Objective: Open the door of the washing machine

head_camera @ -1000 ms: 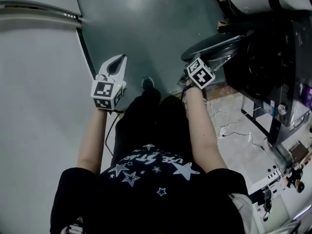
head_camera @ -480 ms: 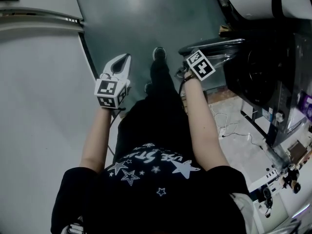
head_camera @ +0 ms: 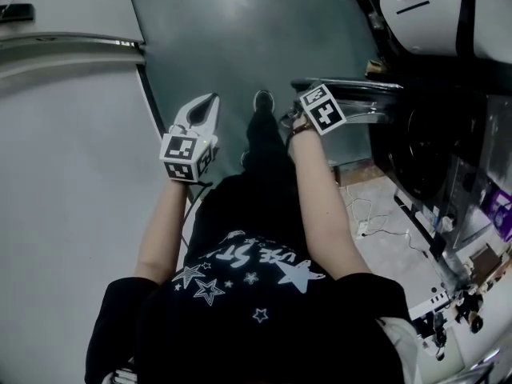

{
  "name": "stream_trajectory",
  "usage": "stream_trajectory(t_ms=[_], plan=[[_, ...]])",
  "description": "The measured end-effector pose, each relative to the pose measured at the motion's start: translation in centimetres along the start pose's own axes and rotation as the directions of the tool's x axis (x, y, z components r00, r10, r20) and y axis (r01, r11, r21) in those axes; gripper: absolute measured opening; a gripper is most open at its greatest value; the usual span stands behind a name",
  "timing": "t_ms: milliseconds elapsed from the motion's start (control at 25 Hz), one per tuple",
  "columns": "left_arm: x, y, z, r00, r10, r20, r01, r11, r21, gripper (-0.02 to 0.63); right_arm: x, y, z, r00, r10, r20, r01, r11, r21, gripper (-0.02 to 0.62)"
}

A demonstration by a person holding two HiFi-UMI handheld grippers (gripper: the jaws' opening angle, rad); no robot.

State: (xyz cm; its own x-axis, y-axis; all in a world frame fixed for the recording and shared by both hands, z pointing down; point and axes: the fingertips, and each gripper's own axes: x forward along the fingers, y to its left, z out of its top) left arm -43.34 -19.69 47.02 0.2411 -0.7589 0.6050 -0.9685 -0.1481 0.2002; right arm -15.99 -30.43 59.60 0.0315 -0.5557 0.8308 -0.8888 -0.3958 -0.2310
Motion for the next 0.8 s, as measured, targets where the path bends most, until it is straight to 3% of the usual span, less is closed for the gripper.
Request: stream_trajectory(t_ms=[440, 800], plan=[[7.9, 3.3, 8.1, 0.999, 0.013, -0.051, -0.013, 1.000, 0.007, 0.011, 5.6, 7.5, 6.0, 0.999, 0.027, -0.040, -0.024, 0.998, 0.062, 0.138], [11.8, 5.3, 14.3, 0.999, -0.003, -0.036, 0.005, 0.998, 0.062, 0.011, 8.0, 11.2, 9.6, 0.997, 0.037, -0.068, -0.022, 0.977, 0.211, 0.130]])
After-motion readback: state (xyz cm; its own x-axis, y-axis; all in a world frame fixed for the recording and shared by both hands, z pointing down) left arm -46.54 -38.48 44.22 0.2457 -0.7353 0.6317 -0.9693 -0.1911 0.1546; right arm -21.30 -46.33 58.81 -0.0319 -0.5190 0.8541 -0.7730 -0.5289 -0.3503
